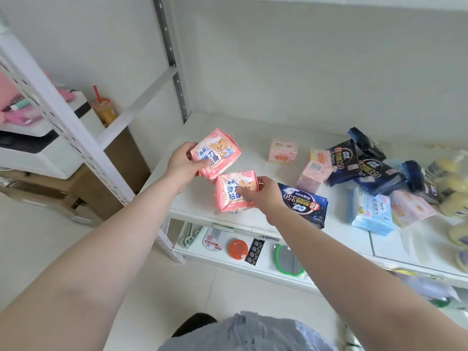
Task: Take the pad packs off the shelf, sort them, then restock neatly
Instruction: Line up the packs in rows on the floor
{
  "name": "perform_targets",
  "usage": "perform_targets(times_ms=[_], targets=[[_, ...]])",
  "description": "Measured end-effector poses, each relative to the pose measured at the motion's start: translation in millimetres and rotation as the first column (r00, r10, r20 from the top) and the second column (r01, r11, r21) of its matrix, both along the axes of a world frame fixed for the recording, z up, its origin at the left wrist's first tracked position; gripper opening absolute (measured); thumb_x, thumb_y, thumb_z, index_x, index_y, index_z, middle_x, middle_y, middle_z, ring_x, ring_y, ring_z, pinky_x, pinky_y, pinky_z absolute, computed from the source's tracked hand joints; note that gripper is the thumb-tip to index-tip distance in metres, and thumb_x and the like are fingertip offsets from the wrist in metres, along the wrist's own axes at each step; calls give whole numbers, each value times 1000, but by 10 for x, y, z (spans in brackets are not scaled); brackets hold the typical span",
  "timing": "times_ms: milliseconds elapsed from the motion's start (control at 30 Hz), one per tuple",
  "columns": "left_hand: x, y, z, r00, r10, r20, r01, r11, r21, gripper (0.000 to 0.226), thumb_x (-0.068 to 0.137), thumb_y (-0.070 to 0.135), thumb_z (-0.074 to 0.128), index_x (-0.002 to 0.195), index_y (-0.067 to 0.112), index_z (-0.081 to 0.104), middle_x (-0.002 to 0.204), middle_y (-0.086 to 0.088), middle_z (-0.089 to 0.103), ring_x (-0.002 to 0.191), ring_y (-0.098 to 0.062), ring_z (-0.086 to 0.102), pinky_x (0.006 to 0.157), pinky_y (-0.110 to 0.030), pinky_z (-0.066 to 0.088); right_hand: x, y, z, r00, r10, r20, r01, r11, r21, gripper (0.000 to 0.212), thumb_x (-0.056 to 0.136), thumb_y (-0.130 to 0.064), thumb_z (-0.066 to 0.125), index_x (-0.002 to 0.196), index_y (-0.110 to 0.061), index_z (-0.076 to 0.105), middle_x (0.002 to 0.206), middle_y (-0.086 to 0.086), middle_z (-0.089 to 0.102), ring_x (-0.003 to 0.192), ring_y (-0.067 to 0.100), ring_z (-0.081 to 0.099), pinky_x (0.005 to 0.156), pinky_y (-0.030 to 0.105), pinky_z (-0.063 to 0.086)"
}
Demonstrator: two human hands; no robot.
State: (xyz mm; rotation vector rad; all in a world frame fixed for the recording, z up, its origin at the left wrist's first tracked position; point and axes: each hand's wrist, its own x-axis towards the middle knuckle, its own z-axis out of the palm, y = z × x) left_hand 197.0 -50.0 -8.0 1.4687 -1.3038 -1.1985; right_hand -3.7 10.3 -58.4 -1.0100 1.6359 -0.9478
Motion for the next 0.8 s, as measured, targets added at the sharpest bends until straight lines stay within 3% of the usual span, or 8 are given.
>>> perform_targets(times_ms=[167, 233, 400, 567, 667, 800], targets=[[100, 513, 35, 981, -192, 35, 192, 981, 13, 43, 79, 2, 73, 118, 11, 57, 100, -5, 65, 88, -19, 62, 58, -25, 57, 12, 645, -11, 998, 26, -50, -28, 999, -36, 52, 65, -28, 89, 106, -11, 62, 88, -1, 67, 79, 18, 65, 68, 35, 55], [115, 773, -37, 963, -260, 65, 260, 965, 17, 43, 78, 5, 75, 117, 14, 59, 97, -1, 67, 90, -18, 63, 65, -28, 58, 47, 1004, -67, 995, 20, -101, -23, 999, -32, 50, 65, -30, 89, 105, -16, 63, 91, -3, 68, 79, 16, 65, 66, 31, 53], [123, 1602, -378, 915, -374, 154, 366, 927, 75, 46, 75, 11, 79, 117, 17, 61, 102, 3, 68, 95, -14, 63, 80, -32, 55, 181, 2125, -339, 996, -82, -37, 84, 996, 42, 56, 63, -23, 90, 112, -17, 64, 98, 6, 73, 87, 24, 71, 75, 39, 59], [8, 2585, -686, 858, -496, 132, 467, 861, 201, 55, 76, 9, 78, 126, 13, 57, 109, 0, 65, 100, -17, 62, 69, -20, 51, 218, 3304, -567, 986, -159, -48, 165, 973, 164, 56, 63, -22, 89, 113, -14, 65, 97, 5, 74, 85, 21, 71, 71, 32, 57], [-184, 3084, -854, 825, -551, 123, 506, 819, 270, 57, 74, 9, 79, 126, 13, 57, 115, -4, 66, 103, -18, 62, 77, -28, 52, 113, 3908, -691, 978, -200, -54, 207, 951, 231, 56, 64, -24, 89, 114, -16, 65, 100, 5, 73, 86, 20, 71, 75, 34, 58], [-525, 3736, -994, 790, -606, 96, 545, 764, 344, 51, 76, 6, 77, 124, 12, 58, 102, -2, 65, 92, -16, 60, 75, -31, 52, -162, 4642, -776, 980, -194, -39, 196, 927, 318, 51, 67, -25, 88, 112, -16, 65, 97, 4, 72, 81, 19, 70, 65, 25, 51]])
